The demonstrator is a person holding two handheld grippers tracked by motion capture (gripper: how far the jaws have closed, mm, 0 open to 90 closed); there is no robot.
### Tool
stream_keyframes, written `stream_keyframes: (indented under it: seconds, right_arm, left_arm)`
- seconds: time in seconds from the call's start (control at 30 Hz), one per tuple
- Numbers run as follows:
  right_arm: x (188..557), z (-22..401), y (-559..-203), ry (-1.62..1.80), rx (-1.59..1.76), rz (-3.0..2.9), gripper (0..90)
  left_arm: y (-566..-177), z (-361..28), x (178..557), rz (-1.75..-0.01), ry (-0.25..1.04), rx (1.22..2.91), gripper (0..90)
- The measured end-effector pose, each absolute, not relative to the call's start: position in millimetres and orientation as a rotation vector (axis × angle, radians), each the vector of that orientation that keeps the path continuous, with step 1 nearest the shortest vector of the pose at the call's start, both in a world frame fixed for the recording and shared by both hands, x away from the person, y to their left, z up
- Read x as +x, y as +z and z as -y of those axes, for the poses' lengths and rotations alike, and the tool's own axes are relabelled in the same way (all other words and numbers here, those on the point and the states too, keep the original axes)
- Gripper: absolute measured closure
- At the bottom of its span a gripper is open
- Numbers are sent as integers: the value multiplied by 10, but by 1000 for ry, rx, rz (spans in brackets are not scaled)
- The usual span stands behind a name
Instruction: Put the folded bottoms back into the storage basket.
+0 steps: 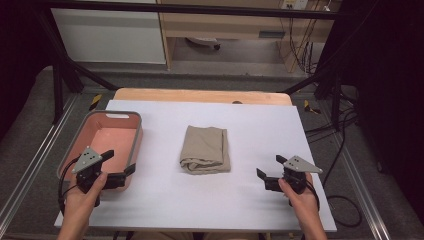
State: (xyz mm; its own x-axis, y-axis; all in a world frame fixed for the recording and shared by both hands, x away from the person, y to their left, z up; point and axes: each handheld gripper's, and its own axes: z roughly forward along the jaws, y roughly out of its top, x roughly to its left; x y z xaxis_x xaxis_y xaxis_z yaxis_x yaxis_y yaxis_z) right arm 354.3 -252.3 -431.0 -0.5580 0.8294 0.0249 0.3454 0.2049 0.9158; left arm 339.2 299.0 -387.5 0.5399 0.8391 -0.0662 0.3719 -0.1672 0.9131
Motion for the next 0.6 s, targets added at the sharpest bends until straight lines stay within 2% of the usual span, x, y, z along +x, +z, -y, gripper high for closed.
stream_keyframes:
  seconds: [0.37,0.6]
  right_arm:
    - [3532,2495,-4322,1312,1108,-2023,120]
    - [3539,2473,-4322,1301,1117,-2037,97]
  left_arm:
    - [-3766,-2805,3340,-932,546,1759,57]
    - [-3640,-2471,3333,-887,555,1758,64]
